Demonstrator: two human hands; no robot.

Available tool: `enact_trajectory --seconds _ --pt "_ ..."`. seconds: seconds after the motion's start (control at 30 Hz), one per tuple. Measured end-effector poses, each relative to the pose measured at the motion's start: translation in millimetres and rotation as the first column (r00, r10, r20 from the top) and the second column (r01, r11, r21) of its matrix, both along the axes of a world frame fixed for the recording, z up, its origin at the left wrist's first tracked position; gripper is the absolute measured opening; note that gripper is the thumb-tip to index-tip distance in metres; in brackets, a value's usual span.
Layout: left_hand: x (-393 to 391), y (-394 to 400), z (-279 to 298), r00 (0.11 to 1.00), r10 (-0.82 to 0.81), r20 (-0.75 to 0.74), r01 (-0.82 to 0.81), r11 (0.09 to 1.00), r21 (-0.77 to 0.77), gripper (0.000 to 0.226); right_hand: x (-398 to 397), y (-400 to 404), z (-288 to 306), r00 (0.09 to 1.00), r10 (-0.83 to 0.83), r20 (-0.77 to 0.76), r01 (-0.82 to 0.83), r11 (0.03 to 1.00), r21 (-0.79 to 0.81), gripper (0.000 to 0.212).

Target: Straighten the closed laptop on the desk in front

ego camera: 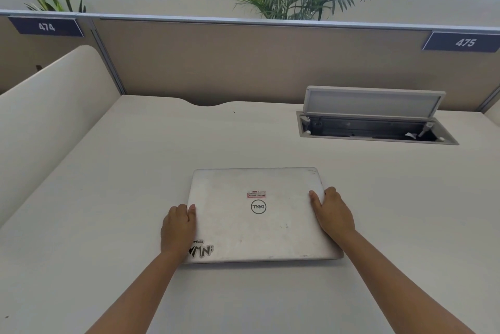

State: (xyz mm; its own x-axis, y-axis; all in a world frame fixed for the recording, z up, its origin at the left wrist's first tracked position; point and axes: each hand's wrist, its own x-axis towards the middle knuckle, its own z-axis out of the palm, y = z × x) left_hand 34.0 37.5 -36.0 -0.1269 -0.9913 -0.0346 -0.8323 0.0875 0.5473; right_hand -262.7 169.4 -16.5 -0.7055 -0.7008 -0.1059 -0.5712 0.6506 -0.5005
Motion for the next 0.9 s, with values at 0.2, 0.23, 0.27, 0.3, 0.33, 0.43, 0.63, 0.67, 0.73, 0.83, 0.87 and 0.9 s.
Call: enact_trajectory --seconds 0.2,0.23,0.27,0.3,0.33,0.43,0.63,0.67,0.73,0.83,0.87,0.9 --pt "-1.5 2.0 0.7 1.000 0.015 0.024 -0.014 0.999 -0.034 0.039 3.1 1.0 -1.2 0.999 -0.033 -0.018 0.033 0.999 -0.010 0.046" --pt "-2.0 2.4 0.9 0.999 0.018 0.029 -0.017 0.999 -0.040 0.039 3.0 1.0 -1.3 0.999 -0.037 -0.016 0.037 0.999 -0.010 0.046" --pt "-2.7 2.6 1.6 0.999 0.019 0.033 -0.018 0.999 -0.045 0.038 2.7 0.8 -1.4 0.999 -0.039 -0.014 0.039 0.999 -0.009 0.046" --pt "-3.3 2.6 2.4 0.999 0.018 0.034 -0.017 0.999 -0.045 0.038 2.6 0.3 -1.5 0.999 -0.040 -0.013 0.040 0.999 -0.006 0.046" --pt "-3.7 2.4 3.0 0.999 0.016 0.037 -0.015 0.999 -0.042 0.038 2.5 -0.2 -1.7 0.999 -0.041 -0.015 0.041 0.999 -0.002 0.046" --pt "-4.2 2.0 4.4 0.999 0.010 0.045 -0.008 0.999 -0.040 0.037 2.7 -1.3 -3.2 0.998 -0.054 -0.028 0.054 0.999 0.000 0.044" --pt "-4.8 2.8 4.5 0.999 0.009 0.050 -0.006 0.999 -0.054 0.031 2.6 0.5 -5.4 0.997 -0.064 -0.032 0.063 0.998 -0.022 0.039" --pt "-5.0 2.4 4.4 0.998 0.008 0.055 -0.005 0.999 -0.053 0.031 2.5 0.2 -5.4 0.997 -0.061 -0.037 0.060 0.998 -0.024 0.039" --pt "-5.4 1.9 4.7 0.998 0.007 0.065 -0.004 0.999 -0.051 0.030 2.2 -0.2 -6.0 0.997 -0.056 -0.047 0.055 0.998 -0.023 0.038" --pt "-5.3 1.1 4.3 0.997 -0.001 0.079 0.006 0.998 -0.064 0.030 1.8 -0.3 -6.7 0.997 -0.056 -0.052 0.055 0.998 -0.022 0.038" --pt "-5.1 0.9 4.0 0.996 -0.005 0.085 0.011 0.997 -0.071 0.031 1.4 -0.2 -6.8 0.997 -0.058 -0.053 0.057 0.998 -0.021 0.038" --pt "-5.2 0.5 3.6 0.996 -0.009 0.092 0.017 0.997 -0.077 0.031 1.1 -0.2 -6.6 0.997 -0.059 -0.055 0.058 0.998 -0.019 0.039"
